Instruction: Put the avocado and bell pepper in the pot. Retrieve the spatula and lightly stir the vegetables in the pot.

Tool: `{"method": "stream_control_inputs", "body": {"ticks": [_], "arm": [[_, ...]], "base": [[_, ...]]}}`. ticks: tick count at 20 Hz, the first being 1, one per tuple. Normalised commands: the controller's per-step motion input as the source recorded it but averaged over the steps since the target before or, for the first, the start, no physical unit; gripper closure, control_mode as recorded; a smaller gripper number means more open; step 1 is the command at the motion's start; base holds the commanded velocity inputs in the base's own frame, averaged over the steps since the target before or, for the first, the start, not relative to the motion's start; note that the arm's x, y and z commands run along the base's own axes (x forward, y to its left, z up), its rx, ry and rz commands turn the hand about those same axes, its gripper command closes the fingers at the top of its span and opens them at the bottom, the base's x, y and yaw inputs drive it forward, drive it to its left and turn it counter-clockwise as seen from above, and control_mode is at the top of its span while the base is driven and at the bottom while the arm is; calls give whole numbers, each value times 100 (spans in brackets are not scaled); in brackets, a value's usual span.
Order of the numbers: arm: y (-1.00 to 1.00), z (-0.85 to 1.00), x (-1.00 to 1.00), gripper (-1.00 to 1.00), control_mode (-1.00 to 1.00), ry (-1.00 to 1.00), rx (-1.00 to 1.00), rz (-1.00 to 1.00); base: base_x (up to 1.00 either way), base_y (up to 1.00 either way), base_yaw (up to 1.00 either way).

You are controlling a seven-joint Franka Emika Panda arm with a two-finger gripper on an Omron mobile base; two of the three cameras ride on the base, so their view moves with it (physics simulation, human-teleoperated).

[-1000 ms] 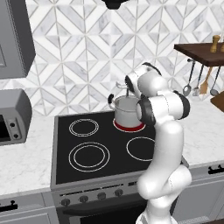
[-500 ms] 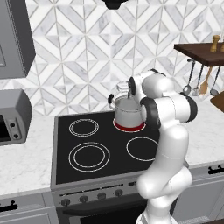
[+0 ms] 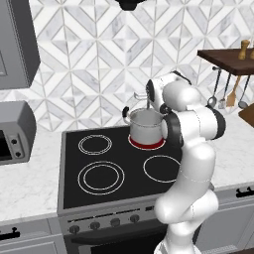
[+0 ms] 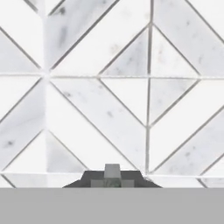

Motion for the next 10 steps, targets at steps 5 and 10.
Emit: {"method": "stream_control_inputs", "body": {"ticks": [5, 10], "arm": [[-3, -55, -14, 100, -100, 6, 0, 0], [-5, -81, 1, 100, -100, -9, 0, 0]], "base": [[0, 0, 0], [0, 0, 0]]}}
